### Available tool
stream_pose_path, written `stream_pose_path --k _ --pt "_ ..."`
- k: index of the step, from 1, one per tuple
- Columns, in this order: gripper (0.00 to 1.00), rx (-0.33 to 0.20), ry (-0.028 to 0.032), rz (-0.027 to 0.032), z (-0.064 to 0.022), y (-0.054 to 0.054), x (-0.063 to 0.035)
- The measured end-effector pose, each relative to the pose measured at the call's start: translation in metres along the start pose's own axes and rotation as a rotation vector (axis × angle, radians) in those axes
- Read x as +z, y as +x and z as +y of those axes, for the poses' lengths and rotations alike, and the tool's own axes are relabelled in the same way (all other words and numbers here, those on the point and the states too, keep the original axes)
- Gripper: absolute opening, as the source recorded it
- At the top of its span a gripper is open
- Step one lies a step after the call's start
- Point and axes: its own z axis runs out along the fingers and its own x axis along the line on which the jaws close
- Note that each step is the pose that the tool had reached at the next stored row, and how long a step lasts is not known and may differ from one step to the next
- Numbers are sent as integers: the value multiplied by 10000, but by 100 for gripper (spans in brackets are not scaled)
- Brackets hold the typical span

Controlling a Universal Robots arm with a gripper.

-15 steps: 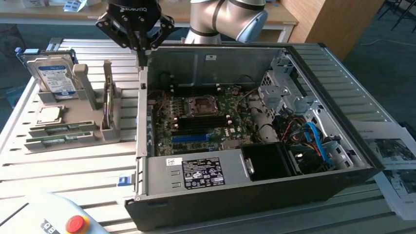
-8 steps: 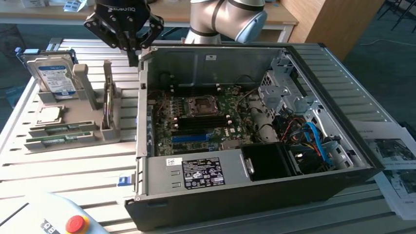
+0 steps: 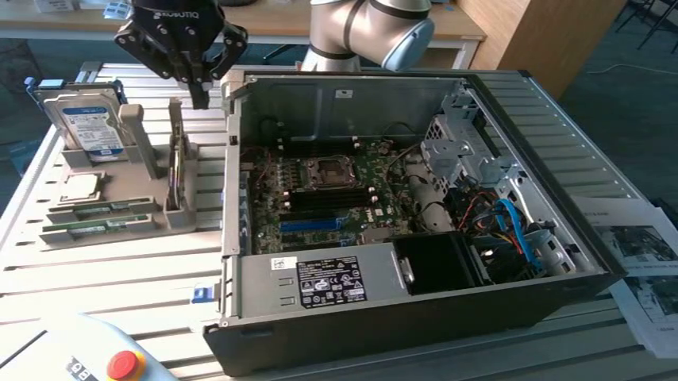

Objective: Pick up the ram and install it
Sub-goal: 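Reach for the ram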

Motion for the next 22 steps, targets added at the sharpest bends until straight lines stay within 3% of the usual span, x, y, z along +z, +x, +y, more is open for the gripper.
stream_pose_path --k 22 --pt "10 1 0 1 -52 693 -8"
